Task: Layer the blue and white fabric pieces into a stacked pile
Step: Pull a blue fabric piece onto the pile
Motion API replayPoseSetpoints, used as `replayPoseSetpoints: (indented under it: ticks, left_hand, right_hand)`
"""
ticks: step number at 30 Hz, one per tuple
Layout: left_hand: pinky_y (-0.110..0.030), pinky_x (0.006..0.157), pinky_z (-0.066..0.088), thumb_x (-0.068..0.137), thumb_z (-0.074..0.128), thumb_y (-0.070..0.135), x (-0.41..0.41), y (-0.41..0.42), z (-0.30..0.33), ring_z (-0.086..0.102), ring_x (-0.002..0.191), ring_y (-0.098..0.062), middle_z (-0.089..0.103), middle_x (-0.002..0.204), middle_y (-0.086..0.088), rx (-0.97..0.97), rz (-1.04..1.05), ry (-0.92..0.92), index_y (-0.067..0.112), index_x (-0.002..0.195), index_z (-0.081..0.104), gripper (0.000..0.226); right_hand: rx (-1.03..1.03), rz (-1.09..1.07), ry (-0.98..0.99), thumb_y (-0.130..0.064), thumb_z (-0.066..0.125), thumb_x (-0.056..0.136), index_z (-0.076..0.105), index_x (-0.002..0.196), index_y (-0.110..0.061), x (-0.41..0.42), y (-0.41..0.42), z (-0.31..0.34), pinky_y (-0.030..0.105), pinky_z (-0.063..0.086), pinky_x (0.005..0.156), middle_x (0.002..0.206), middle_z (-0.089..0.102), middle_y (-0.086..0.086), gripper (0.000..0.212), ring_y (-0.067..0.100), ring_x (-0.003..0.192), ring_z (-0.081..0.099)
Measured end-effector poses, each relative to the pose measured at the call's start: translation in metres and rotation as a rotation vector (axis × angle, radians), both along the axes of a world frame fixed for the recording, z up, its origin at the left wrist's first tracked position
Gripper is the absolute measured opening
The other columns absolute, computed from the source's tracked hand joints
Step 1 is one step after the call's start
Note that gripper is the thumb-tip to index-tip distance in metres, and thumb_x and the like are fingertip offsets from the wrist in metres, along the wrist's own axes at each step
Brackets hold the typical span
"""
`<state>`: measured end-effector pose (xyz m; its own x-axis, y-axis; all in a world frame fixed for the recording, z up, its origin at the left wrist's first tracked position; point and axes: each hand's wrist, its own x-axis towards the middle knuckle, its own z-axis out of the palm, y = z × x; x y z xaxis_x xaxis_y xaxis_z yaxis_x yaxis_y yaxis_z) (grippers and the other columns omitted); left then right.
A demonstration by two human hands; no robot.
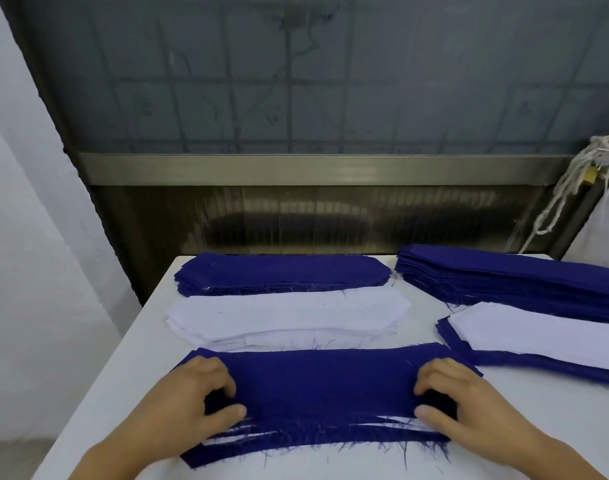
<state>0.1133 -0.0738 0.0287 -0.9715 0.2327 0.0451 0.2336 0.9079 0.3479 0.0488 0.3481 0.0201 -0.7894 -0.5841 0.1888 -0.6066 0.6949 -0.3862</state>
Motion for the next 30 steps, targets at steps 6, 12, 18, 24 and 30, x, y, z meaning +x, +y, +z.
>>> replayPoseSetpoints:
  ticks: [6,12,18,24,30]
  left_hand:
    - [-0.016,0.074,0.044,0.088,0.047,0.061,-0.045,0.055,0.002,0.047,0.084,0.005,0.052,0.087,0.021,-0.067,-0.032,0.038,0.038,0.082,0.056,0.026]
    - [-0.017,0.057,0.033,0.093,0.044,0.055,-0.059,0.087,-0.026,0.043,0.072,-0.003,0.045,0.079,0.014,-0.047,0.17,0.118,0.031,0.073,0.044,0.032]
    - [-0.018,0.051,0.031,0.09,0.049,0.053,-0.056,0.056,-0.032,0.042,0.062,-0.005,0.044,0.07,0.012,-0.194,0.321,0.211,0.031,0.064,0.039,0.035]
    - [-0.021,0.082,0.039,0.095,0.053,0.034,-0.114,0.086,-0.015,0.048,0.093,-0.008,0.054,0.103,0.012,-0.019,0.142,0.228,0.027,0.103,0.061,0.014]
    - [-0.029,0.093,0.042,0.091,0.059,0.044,-0.155,0.104,-0.011,0.046,0.108,-0.012,0.053,0.113,0.01,0.064,0.083,0.018,0.026,0.113,0.059,0.029]
  right_hand:
    - [0.019,0.064,0.009,-0.047,0.05,0.092,0.055,0.082,-0.038,-0.021,-0.049,0.004,0.014,0.042,0.074,0.088,0.055,-0.019,0.014,0.002,0.087,0.052]
    - [0.106,-0.052,-0.06,-0.044,0.051,0.093,0.044,0.081,-0.036,-0.034,-0.052,-0.01,0.012,0.037,0.063,0.075,0.047,-0.018,0.016,0.001,0.071,0.047]
    - [0.168,-0.18,-0.084,-0.042,0.054,0.092,0.043,0.072,-0.037,-0.052,-0.021,0.0,0.015,0.039,0.059,0.069,0.051,-0.015,0.023,0.003,0.067,0.051]
    - [0.026,-0.106,-0.013,-0.035,0.052,0.097,0.055,0.101,-0.029,-0.113,-0.065,0.006,0.017,0.04,0.081,0.098,0.048,-0.018,0.008,0.003,0.091,0.046]
    - [0.147,-0.027,-0.054,-0.047,0.047,0.095,0.044,0.094,-0.038,-0.148,-0.079,-0.01,0.017,0.026,0.083,0.093,0.043,-0.022,0.009,-0.001,0.09,0.038]
